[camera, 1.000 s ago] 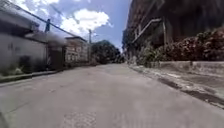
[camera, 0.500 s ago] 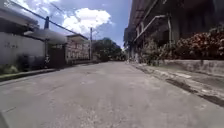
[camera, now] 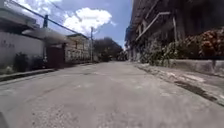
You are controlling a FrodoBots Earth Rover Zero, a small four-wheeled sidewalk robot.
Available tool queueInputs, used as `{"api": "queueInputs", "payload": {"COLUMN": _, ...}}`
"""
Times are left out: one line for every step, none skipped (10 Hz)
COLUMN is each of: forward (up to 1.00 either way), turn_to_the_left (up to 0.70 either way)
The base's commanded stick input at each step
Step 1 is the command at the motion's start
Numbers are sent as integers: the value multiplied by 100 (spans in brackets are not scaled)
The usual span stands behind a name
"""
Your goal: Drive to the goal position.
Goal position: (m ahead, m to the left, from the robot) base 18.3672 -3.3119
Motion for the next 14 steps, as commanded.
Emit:
{"api": "queueInputs", "payload": {"forward": 85, "turn_to_the_left": 0}}
{"api": "queueInputs", "payload": {"forward": 85, "turn_to_the_left": -34}}
{"api": "queueInputs", "payload": {"forward": 85, "turn_to_the_left": -34}}
{"api": "queueInputs", "payload": {"forward": 85, "turn_to_the_left": -34}}
{"api": "queueInputs", "payload": {"forward": 85, "turn_to_the_left": -29}}
{"api": "queueInputs", "payload": {"forward": 85, "turn_to_the_left": -17}}
{"api": "queueInputs", "payload": {"forward": 85, "turn_to_the_left": 0}}
{"api": "queueInputs", "payload": {"forward": 85, "turn_to_the_left": 0}}
{"api": "queueInputs", "payload": {"forward": 85, "turn_to_the_left": 0}}
{"api": "queueInputs", "payload": {"forward": 85, "turn_to_the_left": 0}}
{"api": "queueInputs", "payload": {"forward": 85, "turn_to_the_left": 0}}
{"api": "queueInputs", "payload": {"forward": 85, "turn_to_the_left": 0}}
{"api": "queueInputs", "payload": {"forward": 85, "turn_to_the_left": 0}}
{"api": "queueInputs", "payload": {"forward": 85, "turn_to_the_left": 0}}
